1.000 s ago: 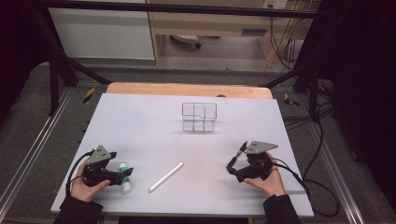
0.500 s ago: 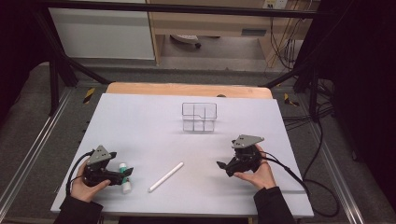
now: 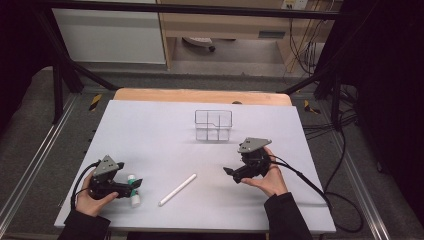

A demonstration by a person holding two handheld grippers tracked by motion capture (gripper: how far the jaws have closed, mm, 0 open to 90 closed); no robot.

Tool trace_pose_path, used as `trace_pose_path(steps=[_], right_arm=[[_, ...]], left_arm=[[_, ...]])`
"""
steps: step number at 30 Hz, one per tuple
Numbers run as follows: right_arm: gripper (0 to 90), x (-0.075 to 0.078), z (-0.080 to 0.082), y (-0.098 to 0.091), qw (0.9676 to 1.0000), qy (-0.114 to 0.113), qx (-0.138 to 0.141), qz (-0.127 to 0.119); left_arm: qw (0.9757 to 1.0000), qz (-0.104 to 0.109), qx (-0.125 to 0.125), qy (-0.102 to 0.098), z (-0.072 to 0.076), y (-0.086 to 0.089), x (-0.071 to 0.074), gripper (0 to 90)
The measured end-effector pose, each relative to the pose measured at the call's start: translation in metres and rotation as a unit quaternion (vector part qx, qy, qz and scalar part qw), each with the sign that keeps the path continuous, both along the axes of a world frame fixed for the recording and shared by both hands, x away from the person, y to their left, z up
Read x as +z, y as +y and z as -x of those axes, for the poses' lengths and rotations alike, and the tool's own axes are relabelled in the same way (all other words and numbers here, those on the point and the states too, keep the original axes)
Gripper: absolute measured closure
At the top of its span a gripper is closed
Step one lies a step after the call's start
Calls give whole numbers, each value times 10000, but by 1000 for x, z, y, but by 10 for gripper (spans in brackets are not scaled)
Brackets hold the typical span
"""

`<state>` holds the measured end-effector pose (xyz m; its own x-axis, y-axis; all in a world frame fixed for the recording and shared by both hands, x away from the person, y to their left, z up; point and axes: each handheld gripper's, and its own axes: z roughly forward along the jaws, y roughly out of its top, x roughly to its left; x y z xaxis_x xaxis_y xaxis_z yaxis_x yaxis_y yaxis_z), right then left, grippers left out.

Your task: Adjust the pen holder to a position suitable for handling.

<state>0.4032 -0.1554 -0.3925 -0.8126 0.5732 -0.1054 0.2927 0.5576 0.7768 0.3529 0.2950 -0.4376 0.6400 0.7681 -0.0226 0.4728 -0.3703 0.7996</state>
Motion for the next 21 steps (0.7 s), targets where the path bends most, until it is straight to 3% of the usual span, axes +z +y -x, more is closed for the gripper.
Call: trace_pose_path(steps=[8,21], right_arm=[[25,7,-8,12,9997,-184,53,146],[40,16,-31,36,9972,-429,156,595]], left_arm=[[10000,-8,17,16,0,1,0,60],[10000,-26,21,19,-1,1,-1,60]])
